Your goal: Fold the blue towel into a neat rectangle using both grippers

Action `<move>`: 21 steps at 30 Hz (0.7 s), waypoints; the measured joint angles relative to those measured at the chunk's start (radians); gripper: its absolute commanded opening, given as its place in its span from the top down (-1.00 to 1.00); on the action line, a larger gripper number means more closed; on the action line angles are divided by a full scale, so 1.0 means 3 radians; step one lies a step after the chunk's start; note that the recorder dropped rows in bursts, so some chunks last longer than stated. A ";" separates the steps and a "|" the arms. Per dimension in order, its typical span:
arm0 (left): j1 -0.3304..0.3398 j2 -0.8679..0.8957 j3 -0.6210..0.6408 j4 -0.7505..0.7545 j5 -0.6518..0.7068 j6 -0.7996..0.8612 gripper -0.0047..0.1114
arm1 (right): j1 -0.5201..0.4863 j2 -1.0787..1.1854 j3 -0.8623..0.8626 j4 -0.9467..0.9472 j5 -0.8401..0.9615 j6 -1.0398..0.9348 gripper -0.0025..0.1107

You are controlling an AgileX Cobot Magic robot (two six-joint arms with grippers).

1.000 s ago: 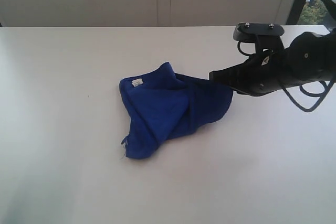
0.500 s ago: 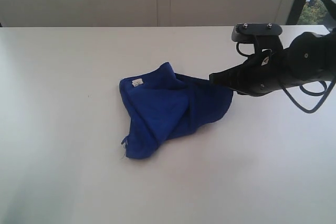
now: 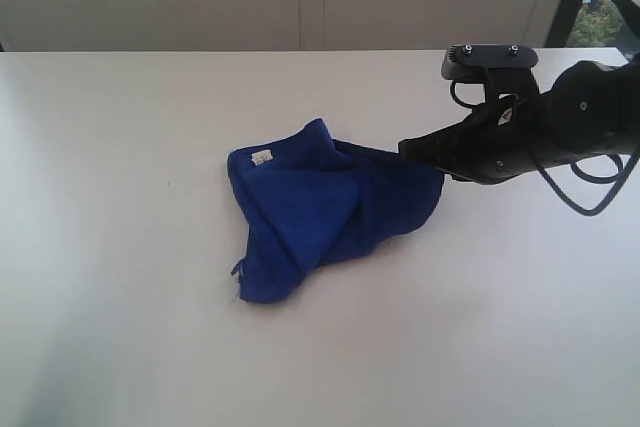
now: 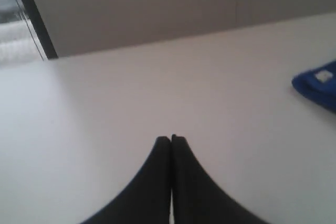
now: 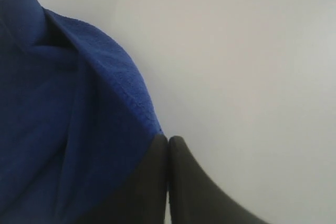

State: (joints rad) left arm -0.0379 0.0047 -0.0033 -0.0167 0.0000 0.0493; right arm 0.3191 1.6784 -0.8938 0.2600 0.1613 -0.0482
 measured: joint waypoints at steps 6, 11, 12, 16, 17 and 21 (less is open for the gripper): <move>0.0000 0.0000 0.0000 0.0009 -0.0727 0.0024 0.92 | 0.0000 0.0000 0.0000 0.0000 0.0000 0.0000 0.96; 0.0000 -0.0001 0.0000 0.0009 -0.1186 0.0029 0.92 | 0.0000 0.0000 0.0000 0.0000 0.0000 0.0000 0.96; 0.0000 -0.0001 0.0000 0.0009 -0.1236 0.0029 0.92 | 0.0000 0.0000 0.0000 0.0000 0.0000 0.0008 0.96; 0.0000 -0.0001 0.0000 0.0009 -0.1353 0.0029 0.92 | 0.0000 0.0000 0.0000 0.0006 0.0000 0.0008 0.96; 0.0000 -0.0001 0.0000 0.0009 -0.1368 0.0029 0.92 | 0.0000 0.0000 0.0000 0.0006 0.0000 0.0008 0.96; 0.0000 -0.0001 0.0000 0.0009 -0.1423 0.0014 0.92 | 0.0000 0.0000 0.0000 0.0011 0.0000 0.0008 0.96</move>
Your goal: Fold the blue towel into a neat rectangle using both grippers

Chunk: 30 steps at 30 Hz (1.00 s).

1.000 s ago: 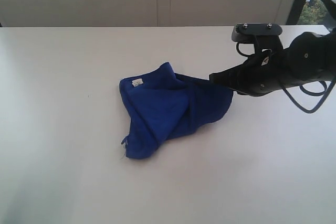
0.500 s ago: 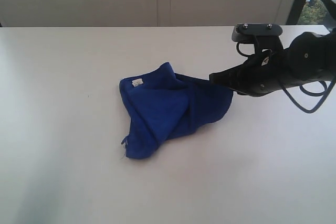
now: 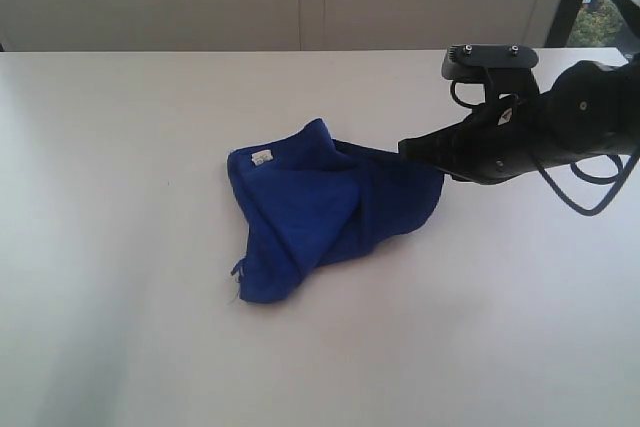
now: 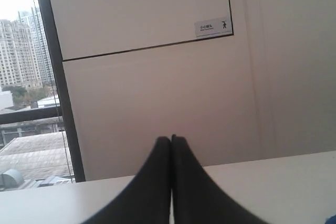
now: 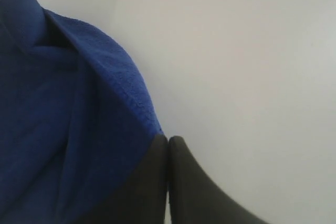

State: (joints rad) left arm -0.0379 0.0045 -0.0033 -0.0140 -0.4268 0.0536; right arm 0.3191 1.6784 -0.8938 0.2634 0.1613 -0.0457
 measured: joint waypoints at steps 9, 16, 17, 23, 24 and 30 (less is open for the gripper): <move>0.0006 0.0390 -0.0655 -0.0441 0.1423 -0.0070 0.92 | 0.0000 0.0000 0.0000 0.0000 0.0000 0.0000 0.96; 0.0006 0.1501 -0.1541 -0.0487 0.2684 -0.0325 0.92 | 0.0000 0.0000 0.0000 0.0000 0.0000 0.0000 0.96; 0.0006 0.1699 -0.1664 -0.0492 0.2906 -0.0333 0.92 | 0.0000 0.0000 0.0000 0.0000 0.0000 0.0000 0.96; 0.0006 0.2849 -0.2117 -0.0500 0.3454 -0.0212 0.92 | 0.0000 0.0000 0.0000 0.0000 0.0000 0.0000 0.96; 0.0006 0.2999 -0.2137 -0.0500 0.3452 -0.0179 0.92 | 0.0000 0.0000 0.0000 0.0000 0.0000 0.0000 0.96; 0.0006 0.3809 -0.2160 -0.0699 0.3108 0.0055 0.92 | 0.0000 0.0000 0.0000 0.0000 0.0037 0.0000 0.96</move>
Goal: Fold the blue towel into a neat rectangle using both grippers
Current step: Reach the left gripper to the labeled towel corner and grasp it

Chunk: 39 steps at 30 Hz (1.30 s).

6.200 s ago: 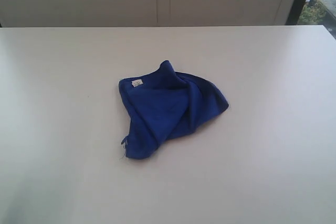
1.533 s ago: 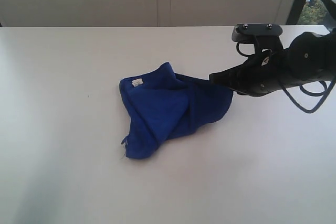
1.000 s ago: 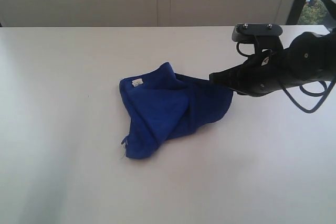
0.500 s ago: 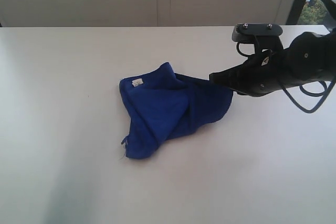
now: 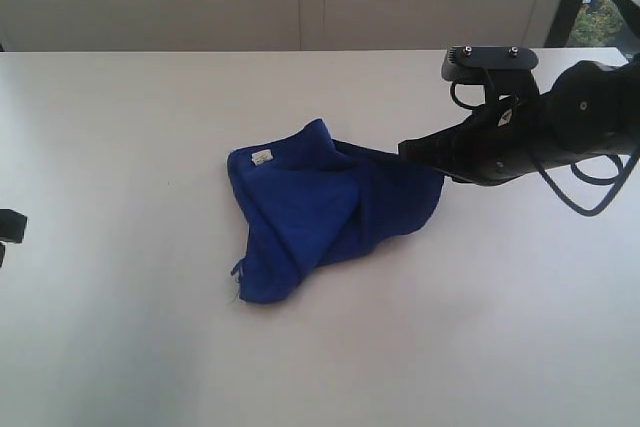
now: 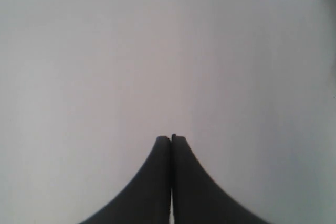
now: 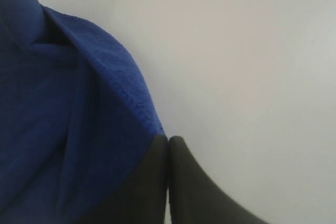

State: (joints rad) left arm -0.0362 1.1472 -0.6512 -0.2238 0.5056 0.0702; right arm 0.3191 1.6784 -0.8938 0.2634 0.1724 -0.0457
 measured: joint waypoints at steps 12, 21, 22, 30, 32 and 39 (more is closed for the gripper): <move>-0.0092 0.0613 -0.0296 -0.0249 -0.0547 0.0051 0.92 | 0.0000 0.0000 0.0000 0.0000 0.0043 0.0000 0.96; -0.0586 0.1717 -0.1368 -0.0942 -0.0460 0.0513 0.92 | 0.0000 0.0000 0.0000 0.0000 0.0043 0.0000 0.96; -0.0650 0.1981 -0.1607 -0.1171 -0.0402 0.0667 0.92 | 0.0000 0.0000 0.0000 0.0000 0.0043 0.0000 0.96; -0.0794 0.3206 -0.2631 -0.2286 -0.0289 0.1305 0.47 | 0.0000 0.0000 0.0000 0.0000 0.0043 0.0000 0.96; -0.0803 0.3299 -0.2704 -0.2336 -0.0289 0.1327 0.28 | 0.0000 0.0000 0.0000 0.0000 0.0036 0.0000 0.96; -0.0810 0.3313 -0.2745 -0.2369 -0.0296 0.1548 0.04 | 0.0000 0.0000 0.0000 0.0000 0.0036 0.0000 0.96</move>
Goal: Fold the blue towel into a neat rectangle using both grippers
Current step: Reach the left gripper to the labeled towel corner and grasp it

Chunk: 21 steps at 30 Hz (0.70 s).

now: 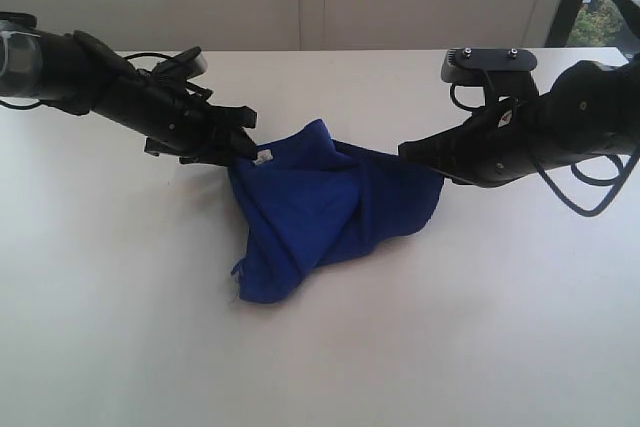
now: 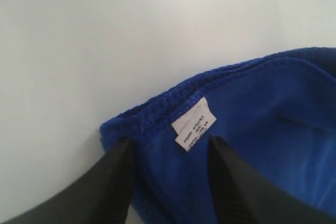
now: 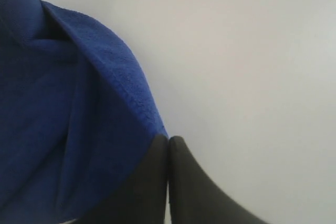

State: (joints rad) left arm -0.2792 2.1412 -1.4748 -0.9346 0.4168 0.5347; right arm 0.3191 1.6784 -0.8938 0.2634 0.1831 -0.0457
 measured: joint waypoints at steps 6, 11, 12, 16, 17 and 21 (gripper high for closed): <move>0.0000 0.0000 0.0000 0.0082 -0.0034 0.0182 0.04 | 0.0000 0.0000 0.0000 0.0000 0.0000 0.0000 0.96; -0.0006 0.0000 0.0000 0.0138 -0.0052 0.0213 0.04 | 0.0000 0.0000 0.0000 0.0000 0.0000 0.0000 0.96; -0.0006 0.0000 0.0000 0.0132 -0.0052 0.0213 0.04 | 0.0000 0.0000 0.0000 0.0000 0.0000 0.0000 0.96; -0.0056 0.0000 0.0000 -0.0003 -0.0038 0.0226 0.04 | 0.0000 0.0000 0.0000 0.0000 0.0000 0.0000 0.96; -0.0064 0.0000 0.0000 -0.0048 -0.0020 0.0240 0.04 | 0.0000 0.0000 0.0000 0.0000 0.0000 0.0000 0.96; -0.0109 0.0000 0.0000 -0.0097 0.0020 0.0282 0.04 | 0.0000 0.0000 0.0000 0.0000 0.0000 0.0000 0.96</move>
State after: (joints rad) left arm -0.3118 2.1412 -1.4748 -0.9636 0.4230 0.6193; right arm 0.3191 1.6784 -0.8938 0.2634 0.1831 -0.0457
